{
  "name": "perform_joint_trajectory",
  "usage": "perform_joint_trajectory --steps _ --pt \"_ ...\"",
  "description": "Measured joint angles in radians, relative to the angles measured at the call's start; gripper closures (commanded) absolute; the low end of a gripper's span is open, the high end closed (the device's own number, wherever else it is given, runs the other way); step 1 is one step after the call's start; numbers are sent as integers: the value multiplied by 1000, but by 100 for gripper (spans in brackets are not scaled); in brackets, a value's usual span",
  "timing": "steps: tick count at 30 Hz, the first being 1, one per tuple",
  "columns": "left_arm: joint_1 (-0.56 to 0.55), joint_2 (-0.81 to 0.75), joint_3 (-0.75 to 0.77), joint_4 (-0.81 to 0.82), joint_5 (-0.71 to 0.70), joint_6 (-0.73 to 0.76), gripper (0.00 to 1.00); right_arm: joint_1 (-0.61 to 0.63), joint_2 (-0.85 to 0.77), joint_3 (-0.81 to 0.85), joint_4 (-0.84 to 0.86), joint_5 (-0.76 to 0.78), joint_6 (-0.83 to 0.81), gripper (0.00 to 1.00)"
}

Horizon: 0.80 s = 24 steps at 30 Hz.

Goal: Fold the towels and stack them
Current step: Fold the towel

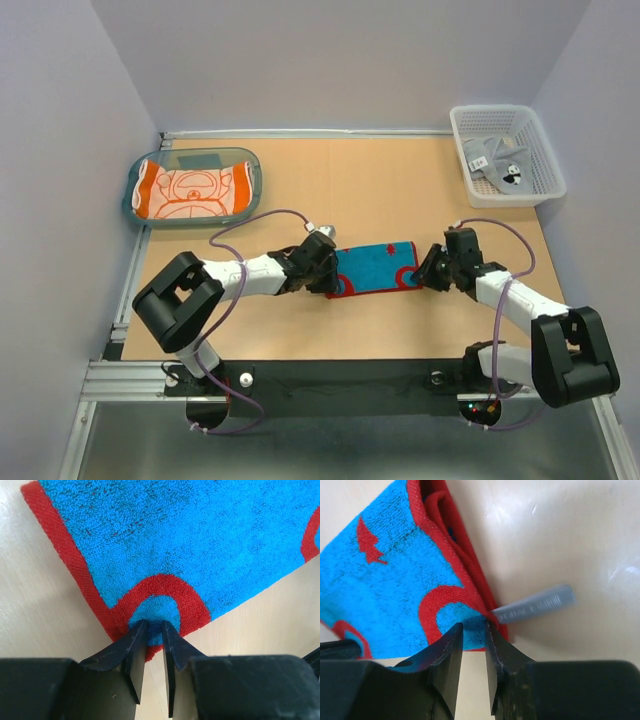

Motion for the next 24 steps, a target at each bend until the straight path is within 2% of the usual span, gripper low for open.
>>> perform_joint_trajectory --steps 5,9,13,14,15,20,24 --pt "7 -16 -20 11 -4 -19 65 -2 -25 -66 40 30 43 70" --pt "7 -34 -20 -12 -11 -20 49 -2 -113 -72 18 41 52 62" --pt "9 -64 6 -84 -22 -13 37 -2 -137 -2 13 16 51 55" --pt "10 -69 21 -95 -24 -10 30 -2 -135 22 35 -2 53 54" --pt "11 -72 39 -108 -26 -9 26 -2 -133 35 63 -19 55 52" --pt "14 -76 162 -80 -64 -1 27 -1 -43 45 306 -120 114 50" --pt "28 -28 248 16 -78 3 40 6 71 45 477 -160 152 50"
